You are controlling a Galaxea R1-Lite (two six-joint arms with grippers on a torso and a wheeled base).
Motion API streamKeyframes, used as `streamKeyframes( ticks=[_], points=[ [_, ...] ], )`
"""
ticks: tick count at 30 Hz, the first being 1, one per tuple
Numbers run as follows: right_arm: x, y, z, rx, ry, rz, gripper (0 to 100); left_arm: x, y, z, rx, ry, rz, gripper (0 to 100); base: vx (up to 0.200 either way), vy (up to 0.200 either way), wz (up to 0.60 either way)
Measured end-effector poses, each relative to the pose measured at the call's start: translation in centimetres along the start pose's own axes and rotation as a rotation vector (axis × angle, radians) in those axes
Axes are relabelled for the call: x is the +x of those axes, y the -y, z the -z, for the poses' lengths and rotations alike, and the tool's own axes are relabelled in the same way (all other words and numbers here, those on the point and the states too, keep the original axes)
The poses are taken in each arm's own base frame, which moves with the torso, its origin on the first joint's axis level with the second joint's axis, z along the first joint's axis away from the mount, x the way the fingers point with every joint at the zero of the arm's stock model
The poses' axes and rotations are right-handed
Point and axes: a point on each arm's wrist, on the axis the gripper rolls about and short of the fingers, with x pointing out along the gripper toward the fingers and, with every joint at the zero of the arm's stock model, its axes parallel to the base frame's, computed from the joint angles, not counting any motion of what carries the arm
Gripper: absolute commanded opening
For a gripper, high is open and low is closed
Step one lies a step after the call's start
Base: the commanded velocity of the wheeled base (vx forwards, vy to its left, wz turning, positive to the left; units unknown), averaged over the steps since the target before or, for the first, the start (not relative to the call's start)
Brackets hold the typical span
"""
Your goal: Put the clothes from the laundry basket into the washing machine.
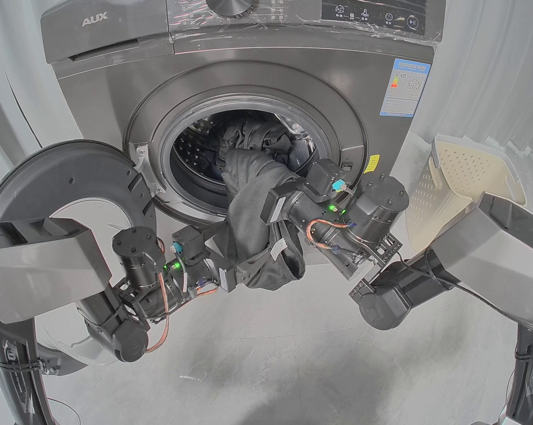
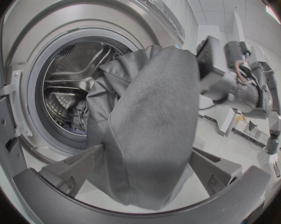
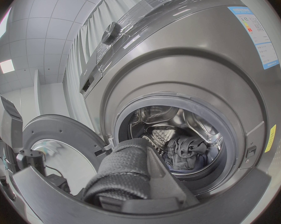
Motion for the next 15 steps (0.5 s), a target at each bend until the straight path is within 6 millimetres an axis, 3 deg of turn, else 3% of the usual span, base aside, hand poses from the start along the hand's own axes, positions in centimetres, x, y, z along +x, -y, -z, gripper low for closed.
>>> streamKeyframes(
  ticks=[15],
  points=[
    [-0.8, -1.9, 1.1, 0.018, -0.047, -0.039, 0, 4.0, -0.1, 0.0, 0.005, 0.096, -0.02, 100, 0.0, 0.0, 0.0]
  ],
)
